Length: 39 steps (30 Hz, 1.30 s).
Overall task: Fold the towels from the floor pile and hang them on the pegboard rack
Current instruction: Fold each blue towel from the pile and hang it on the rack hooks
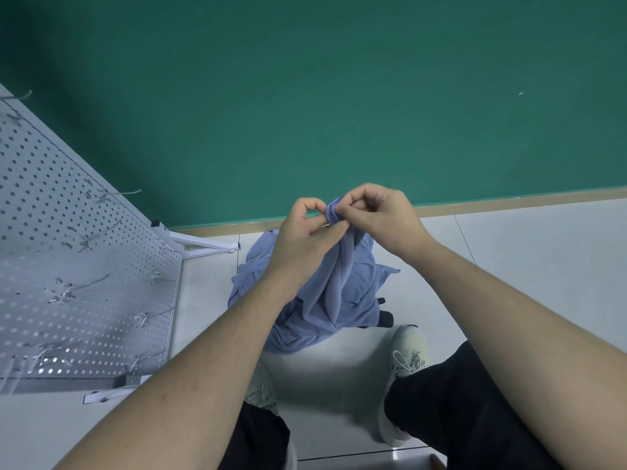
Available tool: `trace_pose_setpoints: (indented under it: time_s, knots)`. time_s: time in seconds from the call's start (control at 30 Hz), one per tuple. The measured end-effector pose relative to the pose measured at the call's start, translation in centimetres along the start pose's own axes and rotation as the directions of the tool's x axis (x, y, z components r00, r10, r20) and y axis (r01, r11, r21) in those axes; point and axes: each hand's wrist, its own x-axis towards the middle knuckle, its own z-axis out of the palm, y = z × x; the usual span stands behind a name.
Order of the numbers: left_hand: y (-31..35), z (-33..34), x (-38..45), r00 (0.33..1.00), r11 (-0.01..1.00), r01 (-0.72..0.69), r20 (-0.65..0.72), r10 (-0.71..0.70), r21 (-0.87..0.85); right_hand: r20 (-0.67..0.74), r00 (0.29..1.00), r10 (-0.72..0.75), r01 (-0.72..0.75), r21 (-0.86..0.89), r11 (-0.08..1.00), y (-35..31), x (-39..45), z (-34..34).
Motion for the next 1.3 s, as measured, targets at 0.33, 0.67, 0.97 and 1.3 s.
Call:
trace_pose_setpoints:
  time_s: [0.33, 0.67, 0.97, 1.3]
  knots:
    - [-0.4, 0.1, 0.4, 0.992, 0.986, -0.017, -0.125, -0.004, -0.165, 0.051, 0.998, -0.043, 0.039, 0.076, 0.996, 0.3, 0.1, 0.4]
    - [0.2, -2.1, 0.6, 0.996, 0.996, -0.046, -0.080, 0.040, -0.080, 0.140, 0.990, 0.011, 0.025, -0.251, 0.968, 0.9, 0.4, -2.2]
    - [0.4, -4.0, 0.5, 0.984, 0.995, -0.096, -0.152, 0.090, -0.030, 0.215, 0.940, -0.264, 0.319, -0.827, 0.462, 0.5, 1.2, -3.9]
    - [0.3, -5.4, 0.5, 0.954, 0.976, -0.158, -0.231, 0.190, 0.150, 0.086, 0.988, -0.127, 0.150, -0.378, 0.914, 1.2, 0.2, -4.4]
